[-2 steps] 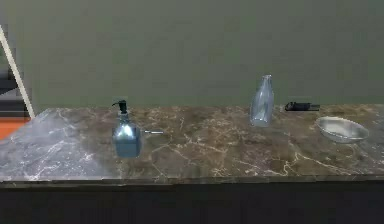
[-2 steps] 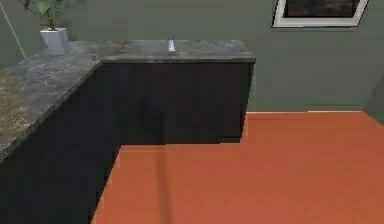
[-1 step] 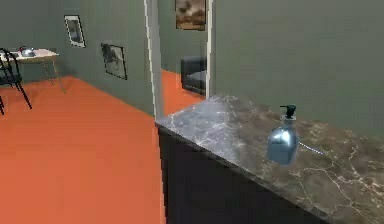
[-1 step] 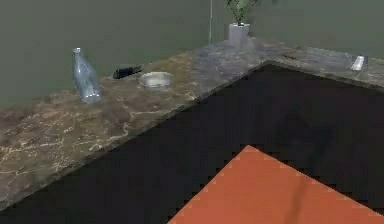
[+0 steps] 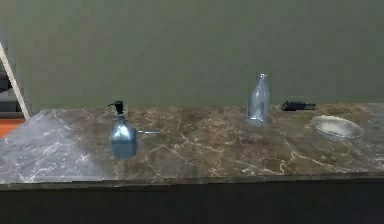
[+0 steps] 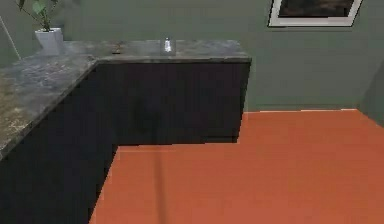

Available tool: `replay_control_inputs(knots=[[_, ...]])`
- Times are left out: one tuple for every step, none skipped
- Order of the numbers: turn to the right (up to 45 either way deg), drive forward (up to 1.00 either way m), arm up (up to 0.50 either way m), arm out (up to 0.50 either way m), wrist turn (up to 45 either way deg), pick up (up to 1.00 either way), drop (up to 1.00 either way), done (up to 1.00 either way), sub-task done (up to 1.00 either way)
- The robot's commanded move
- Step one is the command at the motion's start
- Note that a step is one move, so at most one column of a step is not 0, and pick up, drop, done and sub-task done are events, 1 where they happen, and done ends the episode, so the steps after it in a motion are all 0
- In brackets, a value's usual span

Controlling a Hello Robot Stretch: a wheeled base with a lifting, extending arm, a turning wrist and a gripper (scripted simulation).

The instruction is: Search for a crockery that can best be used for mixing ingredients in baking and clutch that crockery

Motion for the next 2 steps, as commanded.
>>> replay_control_inputs(knots=[[45.0,0.00,0.00,0.00,0.0,0.00,0.00,0.00,0.00],[15.0,0.00,0.00,0.00,0.0,0.00,0.00,0.00,0.00]])
